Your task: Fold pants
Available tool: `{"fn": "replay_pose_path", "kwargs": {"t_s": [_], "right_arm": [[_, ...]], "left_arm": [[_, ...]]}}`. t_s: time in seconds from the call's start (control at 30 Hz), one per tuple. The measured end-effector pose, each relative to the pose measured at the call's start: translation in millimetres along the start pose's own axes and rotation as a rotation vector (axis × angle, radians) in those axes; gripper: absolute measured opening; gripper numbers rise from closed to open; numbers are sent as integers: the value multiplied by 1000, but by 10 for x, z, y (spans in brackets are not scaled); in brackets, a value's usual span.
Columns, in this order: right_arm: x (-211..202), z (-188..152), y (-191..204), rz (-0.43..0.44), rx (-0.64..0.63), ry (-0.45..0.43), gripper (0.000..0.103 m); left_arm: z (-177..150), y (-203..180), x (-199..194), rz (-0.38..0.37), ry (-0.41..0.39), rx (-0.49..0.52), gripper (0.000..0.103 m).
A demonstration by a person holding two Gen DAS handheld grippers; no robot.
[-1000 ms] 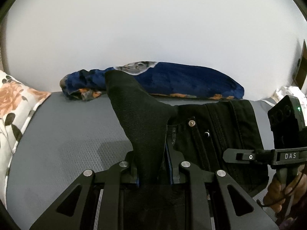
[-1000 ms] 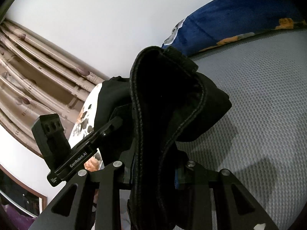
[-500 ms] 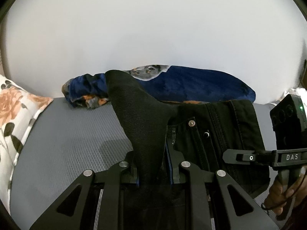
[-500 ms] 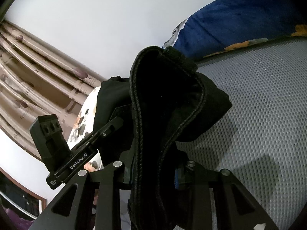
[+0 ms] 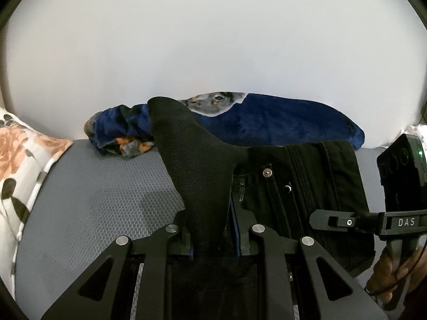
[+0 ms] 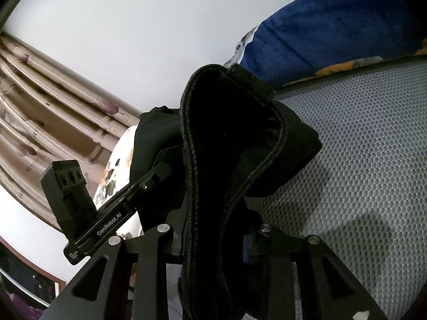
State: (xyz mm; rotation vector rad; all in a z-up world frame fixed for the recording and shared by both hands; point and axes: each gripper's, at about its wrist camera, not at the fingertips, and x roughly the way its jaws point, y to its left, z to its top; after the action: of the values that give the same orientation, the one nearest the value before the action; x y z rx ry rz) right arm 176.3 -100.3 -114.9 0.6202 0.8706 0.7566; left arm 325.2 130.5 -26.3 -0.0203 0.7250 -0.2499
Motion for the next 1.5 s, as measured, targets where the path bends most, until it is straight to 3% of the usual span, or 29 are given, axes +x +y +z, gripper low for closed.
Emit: {"fn": "replay_pose_path", "kwargs": {"t_s": [1.27,1.5], "right_arm": [[123,153,22,-13,30,9,27],[158,181,-21,-66,3,17,27]], "left_arm": [[-13,263,482,20,58,-36,21],[-48,311,551,51,59,-20,23]]}}
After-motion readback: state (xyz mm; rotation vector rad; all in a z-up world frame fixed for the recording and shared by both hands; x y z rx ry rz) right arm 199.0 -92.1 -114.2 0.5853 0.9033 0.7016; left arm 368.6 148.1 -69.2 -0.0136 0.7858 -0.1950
